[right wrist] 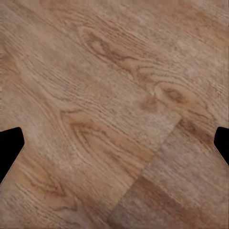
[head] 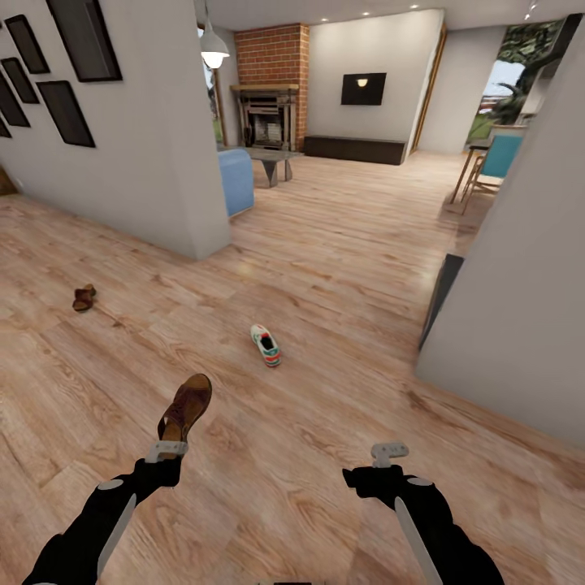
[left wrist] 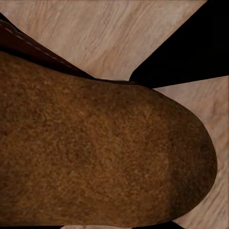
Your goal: Pick up the two gym shoes and the two sandals from the corridor floor and place them onto the hallstand (shoe rack) in the corridor, making sure they are on the rack and not on the floor. Arrange them so the two gym shoes are next to each other and the two sandals are next to each other.
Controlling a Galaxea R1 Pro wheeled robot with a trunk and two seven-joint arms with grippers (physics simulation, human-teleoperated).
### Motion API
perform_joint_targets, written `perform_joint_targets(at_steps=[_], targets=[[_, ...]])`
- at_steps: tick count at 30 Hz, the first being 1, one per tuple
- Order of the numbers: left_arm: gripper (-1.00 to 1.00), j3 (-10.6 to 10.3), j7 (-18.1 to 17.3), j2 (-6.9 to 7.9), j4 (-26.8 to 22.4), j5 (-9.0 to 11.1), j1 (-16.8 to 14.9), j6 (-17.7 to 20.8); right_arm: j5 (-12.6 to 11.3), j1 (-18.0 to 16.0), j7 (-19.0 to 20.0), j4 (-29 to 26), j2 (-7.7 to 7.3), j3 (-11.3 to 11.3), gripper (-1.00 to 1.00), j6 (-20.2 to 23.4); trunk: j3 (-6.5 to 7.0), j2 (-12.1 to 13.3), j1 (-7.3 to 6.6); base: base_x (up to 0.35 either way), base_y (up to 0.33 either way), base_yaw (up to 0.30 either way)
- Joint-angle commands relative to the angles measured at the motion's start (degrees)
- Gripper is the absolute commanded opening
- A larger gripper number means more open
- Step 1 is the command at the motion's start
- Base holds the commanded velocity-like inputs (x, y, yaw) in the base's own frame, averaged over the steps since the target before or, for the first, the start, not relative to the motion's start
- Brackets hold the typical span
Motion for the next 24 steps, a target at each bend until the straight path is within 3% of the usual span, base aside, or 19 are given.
perform_joint_targets(at_steps=[1,24], targets=[[-1.0,0.18,-0.52,-0.03,-0.09,-0.09,-0.02,0.4,-0.28,-0.02,-0.02,-0.06,0.0,-0.03,1.0,0.26,-0.04,-0.02,0.02,0.314,0.0,0.205],[-1.0,0.12,-0.52,-0.1,-0.09,0.02,-0.02,0.4,-0.27,-0.02,-0.02,-0.07,0.01,-0.03,1.0,0.26,1.54,-0.02,0.02,0.342,0.0,0.187]])
